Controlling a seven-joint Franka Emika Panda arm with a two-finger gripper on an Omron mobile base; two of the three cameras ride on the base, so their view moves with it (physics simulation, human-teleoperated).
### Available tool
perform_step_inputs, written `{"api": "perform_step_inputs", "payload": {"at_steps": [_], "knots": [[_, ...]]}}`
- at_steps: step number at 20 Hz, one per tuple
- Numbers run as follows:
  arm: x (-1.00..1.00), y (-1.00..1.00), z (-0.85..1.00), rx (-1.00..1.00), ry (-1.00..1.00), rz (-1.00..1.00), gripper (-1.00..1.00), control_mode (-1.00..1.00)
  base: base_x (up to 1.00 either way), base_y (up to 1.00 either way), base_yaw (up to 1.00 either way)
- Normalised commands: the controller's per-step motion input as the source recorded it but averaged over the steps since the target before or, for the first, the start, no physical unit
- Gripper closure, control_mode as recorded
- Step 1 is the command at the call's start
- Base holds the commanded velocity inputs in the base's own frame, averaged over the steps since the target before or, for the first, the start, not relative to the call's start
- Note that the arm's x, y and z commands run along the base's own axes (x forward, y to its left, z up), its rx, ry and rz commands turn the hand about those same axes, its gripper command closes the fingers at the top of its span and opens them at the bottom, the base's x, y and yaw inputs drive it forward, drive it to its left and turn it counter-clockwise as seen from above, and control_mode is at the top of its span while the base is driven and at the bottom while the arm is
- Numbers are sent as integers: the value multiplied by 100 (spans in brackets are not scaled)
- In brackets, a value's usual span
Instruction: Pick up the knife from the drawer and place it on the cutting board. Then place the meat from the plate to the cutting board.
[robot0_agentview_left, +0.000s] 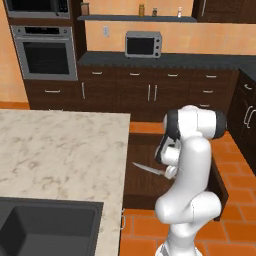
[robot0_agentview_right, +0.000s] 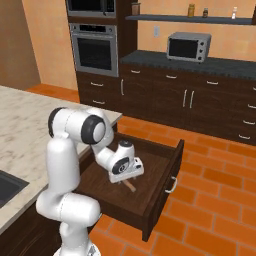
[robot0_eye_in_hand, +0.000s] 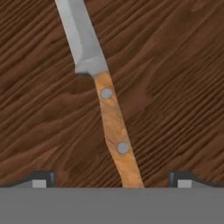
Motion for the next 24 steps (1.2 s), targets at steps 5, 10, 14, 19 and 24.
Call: {"api": "perform_step_inputs", "payload": {"at_steps": [5,10,14,19,24], "knots": [[18,-10,-36,0,2,0,-100,-100,0,0,0],[9,-4,-32,1,0,0,-100,-100,0,0,0],[0,0,-43,0,0,0,100,-100,0,0,0],[0,0,-17,0,0,0,100,-100,0,0,0],[0,-7,36,0,0,0,100,-100,0,0,0]]}}
